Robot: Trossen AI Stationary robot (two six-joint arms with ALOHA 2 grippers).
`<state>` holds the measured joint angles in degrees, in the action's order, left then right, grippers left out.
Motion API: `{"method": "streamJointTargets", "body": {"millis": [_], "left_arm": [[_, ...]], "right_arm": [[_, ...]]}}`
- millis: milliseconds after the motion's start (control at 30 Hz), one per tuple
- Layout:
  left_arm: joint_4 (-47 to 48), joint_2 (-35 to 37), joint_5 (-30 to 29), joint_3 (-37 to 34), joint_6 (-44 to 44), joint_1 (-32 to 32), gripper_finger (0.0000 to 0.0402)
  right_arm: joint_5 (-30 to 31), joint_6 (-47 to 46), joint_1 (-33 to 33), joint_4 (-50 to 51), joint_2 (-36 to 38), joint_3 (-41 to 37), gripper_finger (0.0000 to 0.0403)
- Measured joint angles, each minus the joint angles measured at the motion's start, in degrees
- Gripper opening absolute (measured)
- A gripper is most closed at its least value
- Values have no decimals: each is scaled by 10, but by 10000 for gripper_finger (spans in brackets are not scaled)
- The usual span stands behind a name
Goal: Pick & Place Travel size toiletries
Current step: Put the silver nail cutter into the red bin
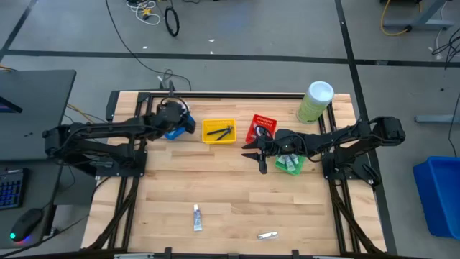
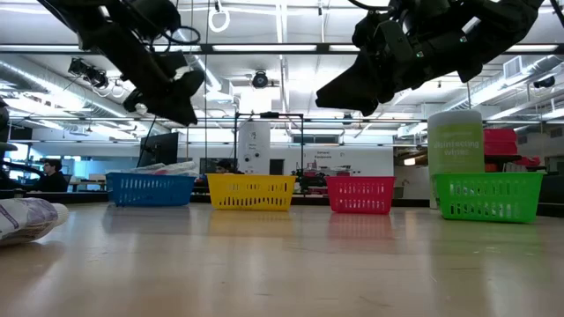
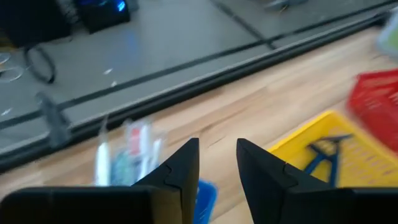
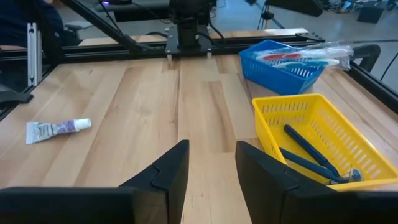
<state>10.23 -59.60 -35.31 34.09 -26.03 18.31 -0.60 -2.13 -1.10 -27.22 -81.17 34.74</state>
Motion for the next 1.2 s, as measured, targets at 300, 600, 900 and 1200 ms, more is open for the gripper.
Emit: {"method": "streamJointTargets", "body": {"millis": [300,600,900,1200], "left_arm": [[-96,-13,69,0,121,-93,88],[-169,-53,71,0,235,-173,60],[-214,-53,159,0,190,-173,57],[-215,-89,215,0,149,-198,57]], "right_arm": [[0,0,0,0,0,0,139],[0,0,0,0,0,0,139],[0,0,0,-4,0,0,142],[0,0,0,-4,0,0,139]]}}
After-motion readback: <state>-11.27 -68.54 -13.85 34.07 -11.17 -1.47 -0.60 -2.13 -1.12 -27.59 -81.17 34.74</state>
